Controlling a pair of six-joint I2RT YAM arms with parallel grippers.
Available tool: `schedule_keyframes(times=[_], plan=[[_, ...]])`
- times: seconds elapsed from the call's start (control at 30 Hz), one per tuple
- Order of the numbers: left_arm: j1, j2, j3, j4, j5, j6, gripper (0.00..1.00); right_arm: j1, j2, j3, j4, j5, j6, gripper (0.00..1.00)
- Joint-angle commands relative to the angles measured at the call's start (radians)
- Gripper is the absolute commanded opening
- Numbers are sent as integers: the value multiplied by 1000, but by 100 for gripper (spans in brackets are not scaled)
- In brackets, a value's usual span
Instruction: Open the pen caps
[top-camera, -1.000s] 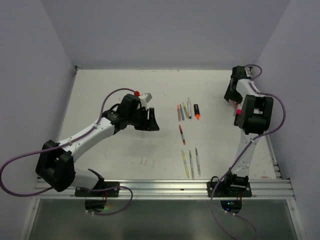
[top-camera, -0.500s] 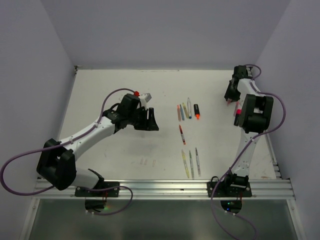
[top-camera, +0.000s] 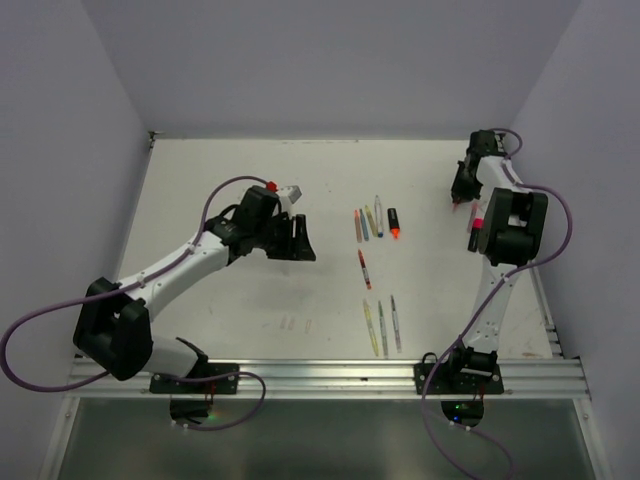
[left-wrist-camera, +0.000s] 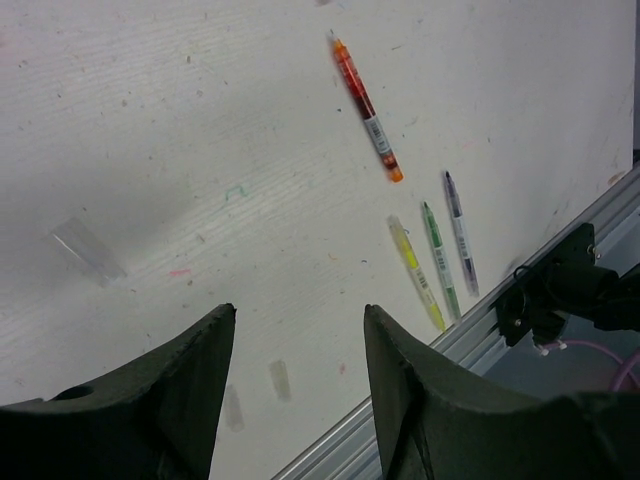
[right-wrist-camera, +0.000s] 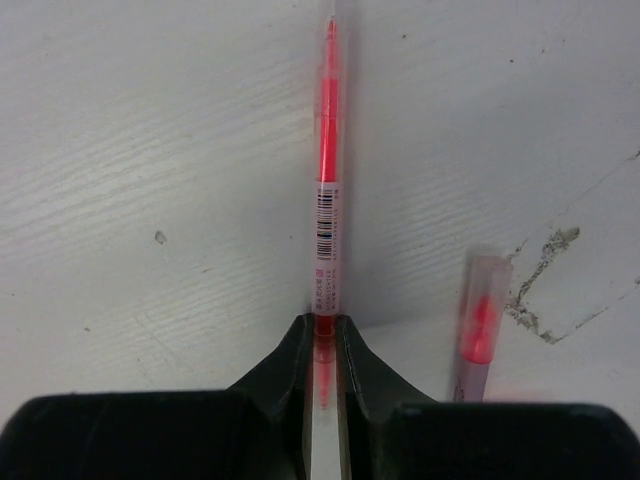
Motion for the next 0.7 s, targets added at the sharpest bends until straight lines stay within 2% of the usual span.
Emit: schedule_keyframes(times=[0.0, 0.13, 0.27, 0.4, 0.5, 0.57, 0.67], plan=[[21, -27, 97, -33, 2, 5, 57, 30, -47, 48, -57, -46, -7, 0], [49, 35, 192, -80, 29, -23, 57, 121, -165, 52, -77, -41, 19, 0], [76, 76, 258, -56, 81, -88, 55, 256, -291, -5, -112, -71, 71, 0], [108, 107, 312, -25, 130, -145, 52, 417, -437, -123, -103, -226, 117, 0], [136, 119, 331, 27, 178, -203, 52, 519, -538, -262, -22, -361, 123, 0], [148, 122, 332, 70, 190, -243, 53, 567, -638, -379, 29, -500, 113, 0], [150, 119, 332, 99, 195, -274, 53, 593, -751, -500, 83, -602, 86, 0]])
